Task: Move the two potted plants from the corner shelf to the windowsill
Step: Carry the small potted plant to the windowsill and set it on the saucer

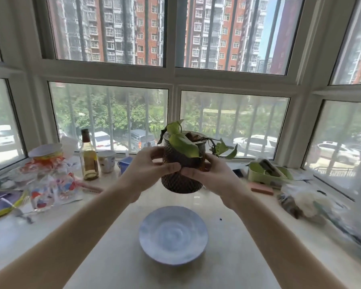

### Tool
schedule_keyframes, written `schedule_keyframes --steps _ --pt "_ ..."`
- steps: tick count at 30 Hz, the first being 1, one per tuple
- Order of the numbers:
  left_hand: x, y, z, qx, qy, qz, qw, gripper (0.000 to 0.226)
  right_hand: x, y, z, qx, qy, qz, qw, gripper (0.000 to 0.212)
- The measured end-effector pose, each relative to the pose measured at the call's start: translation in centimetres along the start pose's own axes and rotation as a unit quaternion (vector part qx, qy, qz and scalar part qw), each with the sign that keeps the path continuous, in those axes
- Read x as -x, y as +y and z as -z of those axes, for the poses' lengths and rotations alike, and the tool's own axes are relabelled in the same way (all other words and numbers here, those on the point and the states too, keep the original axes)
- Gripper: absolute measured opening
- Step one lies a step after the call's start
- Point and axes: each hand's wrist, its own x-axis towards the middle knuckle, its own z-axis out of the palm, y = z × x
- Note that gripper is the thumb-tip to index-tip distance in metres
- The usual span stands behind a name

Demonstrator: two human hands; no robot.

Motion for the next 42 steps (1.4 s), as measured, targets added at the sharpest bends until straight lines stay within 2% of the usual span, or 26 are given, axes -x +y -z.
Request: schedule_keyframes --steps 6,12,17,19,21,24,27,30,33,34,38,42 --pt "2.8 -5.9 -1.8 -0.049 0.027 -0.038 0.998 0.041 2.2 6.4 -1.1 0.009 -0.019 0.021 1.0 0.028" --pt "4.9 -10.6 -3.5 -0.063 0.056 -0.053 0.995 0.043 3.8 11.4 -2.2 0.012 -0.016 0.039 0.999 0.029" --pt "6.1 -13.6 -4.4 -0.075 0.07 -0.053 0.993 0.042 3.7 14.2 -3.1 0.033 -0.029 0.056 0.997 0.039" --pt "6.4 -14.6 -4.5 -0.085 0.077 -0.06 0.992 0.038 3.3 15.2 -3.6 0.058 -0.036 0.068 0.995 0.035" --pt "6.7 -15.6 -4.5 -0.101 0.079 -0.071 0.989 0.035 3.1 16.0 -4.3 0.077 -0.049 0.082 0.992 0.03" --pt "6.9 -16.5 -4.3 -0.109 0.086 -0.076 0.987 0.028 2.9 16.7 -4.8 0.097 -0.052 0.091 0.99 0.036" --pt "6.9 -17.0 -4.0 -0.109 0.089 -0.077 0.987 0.019 2.8 16.9 -4.8 0.108 -0.063 0.095 0.988 0.029" --pt "6.9 -17.4 -3.9 -0.123 0.092 -0.082 0.985 0.021 2.8 16.8 -4.7 0.123 -0.076 0.096 0.985 0.043" --pt "6.9 -17.9 -3.7 -0.152 0.09 -0.085 0.981 0.025 2.8 16.9 -4.4 0.129 -0.105 0.096 0.981 0.013" --pt "6.9 -18.2 -3.8 -0.161 0.088 -0.088 0.979 0.026 2.9 17.1 -4.2 0.132 -0.11 0.103 0.98 0.009" --pt "6.9 -18.5 -3.7 -0.191 0.085 -0.081 0.975 0.027 2.7 17.4 -4.1 0.139 -0.135 0.101 0.976 0.022" --pt "6.9 -18.5 -4.1 -0.207 0.076 -0.074 0.973 0.025 2.6 17.8 -4.0 0.14 -0.133 0.097 0.976 0.017"
